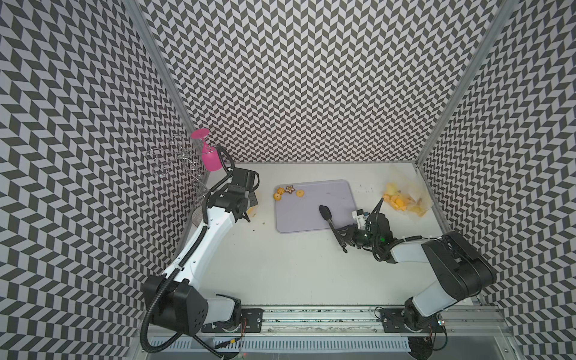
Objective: Put the cookies into a resealable bag to prevent moisture
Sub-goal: Adjust the clamp on the tray, then pick up the cookie from the tray.
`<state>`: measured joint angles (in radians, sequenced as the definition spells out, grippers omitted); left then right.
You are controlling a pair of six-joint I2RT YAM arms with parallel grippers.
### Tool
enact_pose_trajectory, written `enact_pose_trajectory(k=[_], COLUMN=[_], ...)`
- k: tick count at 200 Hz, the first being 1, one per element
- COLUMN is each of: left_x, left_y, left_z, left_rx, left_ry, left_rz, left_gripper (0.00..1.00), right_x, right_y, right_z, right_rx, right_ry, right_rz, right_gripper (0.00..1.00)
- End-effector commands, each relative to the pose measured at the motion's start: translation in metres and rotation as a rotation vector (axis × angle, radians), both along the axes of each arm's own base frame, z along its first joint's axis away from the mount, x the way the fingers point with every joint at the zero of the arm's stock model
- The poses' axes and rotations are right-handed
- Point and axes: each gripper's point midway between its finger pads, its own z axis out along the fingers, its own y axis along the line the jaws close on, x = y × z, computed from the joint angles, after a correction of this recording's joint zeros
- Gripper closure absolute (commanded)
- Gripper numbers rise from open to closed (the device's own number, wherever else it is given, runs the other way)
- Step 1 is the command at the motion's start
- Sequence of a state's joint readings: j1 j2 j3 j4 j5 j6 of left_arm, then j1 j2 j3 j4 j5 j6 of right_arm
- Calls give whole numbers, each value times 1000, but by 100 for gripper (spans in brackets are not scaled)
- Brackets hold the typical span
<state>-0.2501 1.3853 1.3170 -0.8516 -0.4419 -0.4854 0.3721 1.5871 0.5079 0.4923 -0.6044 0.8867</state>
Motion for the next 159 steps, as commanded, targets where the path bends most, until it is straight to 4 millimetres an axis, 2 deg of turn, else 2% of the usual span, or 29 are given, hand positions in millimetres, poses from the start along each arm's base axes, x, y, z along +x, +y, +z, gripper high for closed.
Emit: enact_pose_trajectory(k=[1, 33, 42, 71, 93, 131, 159], left_x=[8, 23, 29, 47, 55, 69, 71], left_y=[15, 23, 18, -8, -16, -60, -60], left_z=[10, 6, -1, -39, -46, -61, -67], left_rx=[112, 312, 332, 327, 372, 122, 7], left_ry=[45, 158, 190, 305, 340, 289, 263], left_rz=[47, 102, 82, -21, -14, -163, -203], left_gripper=[100, 100, 100, 100, 100, 100, 100], right_x=[21, 37, 42, 54, 63, 71, 75], right_y=[0, 6, 8, 17, 13, 17, 31], right_z=[31, 57, 60, 69, 71, 60, 50], right_rx=[-191, -312, -364, -550, -613, -699, -783], right_ry=[-247, -427, -453, -527, -536, -552, -565], right_rz=[80, 159, 169, 169, 150, 231, 318], right_gripper=[100, 98, 97, 93, 89, 81, 77])
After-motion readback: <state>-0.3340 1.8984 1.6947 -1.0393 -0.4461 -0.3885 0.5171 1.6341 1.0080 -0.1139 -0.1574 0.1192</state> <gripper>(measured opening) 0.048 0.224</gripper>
